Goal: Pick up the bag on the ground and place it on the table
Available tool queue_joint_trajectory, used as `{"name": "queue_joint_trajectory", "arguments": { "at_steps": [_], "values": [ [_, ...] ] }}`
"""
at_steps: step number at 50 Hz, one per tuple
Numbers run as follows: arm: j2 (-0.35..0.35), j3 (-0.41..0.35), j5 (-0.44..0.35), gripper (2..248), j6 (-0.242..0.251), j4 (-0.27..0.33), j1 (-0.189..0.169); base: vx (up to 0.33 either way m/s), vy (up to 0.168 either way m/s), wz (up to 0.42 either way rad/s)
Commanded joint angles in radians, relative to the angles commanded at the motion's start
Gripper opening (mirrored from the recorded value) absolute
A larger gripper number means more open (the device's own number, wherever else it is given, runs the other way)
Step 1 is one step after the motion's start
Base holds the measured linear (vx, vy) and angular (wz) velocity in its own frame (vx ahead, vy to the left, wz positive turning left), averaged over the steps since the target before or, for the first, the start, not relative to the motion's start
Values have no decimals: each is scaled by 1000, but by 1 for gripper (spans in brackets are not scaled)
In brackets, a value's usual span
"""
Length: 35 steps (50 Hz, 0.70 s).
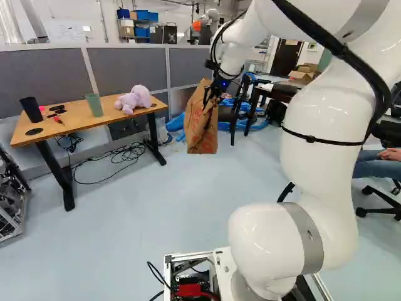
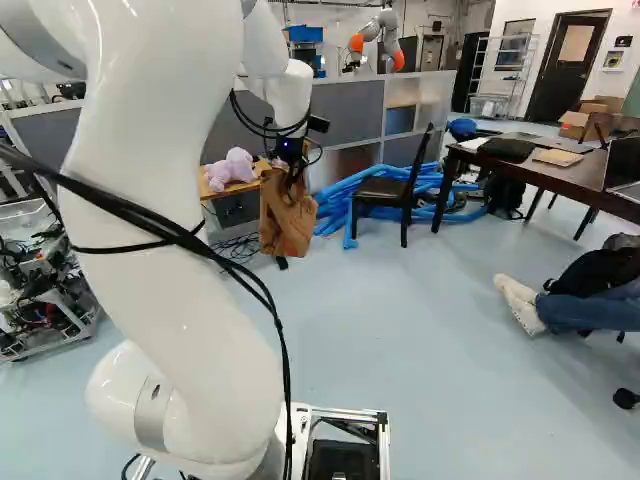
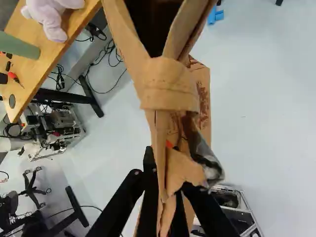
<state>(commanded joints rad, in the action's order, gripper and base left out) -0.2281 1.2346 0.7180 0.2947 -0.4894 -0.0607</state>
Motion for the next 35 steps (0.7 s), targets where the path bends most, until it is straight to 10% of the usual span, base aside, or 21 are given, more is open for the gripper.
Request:
{"name": "queue_joint_trajectory", "arguments": {
  "at_steps": [35],
  "values": [
    [82,7,24,21,0,-10,0,0,0,0]
  ]
}}
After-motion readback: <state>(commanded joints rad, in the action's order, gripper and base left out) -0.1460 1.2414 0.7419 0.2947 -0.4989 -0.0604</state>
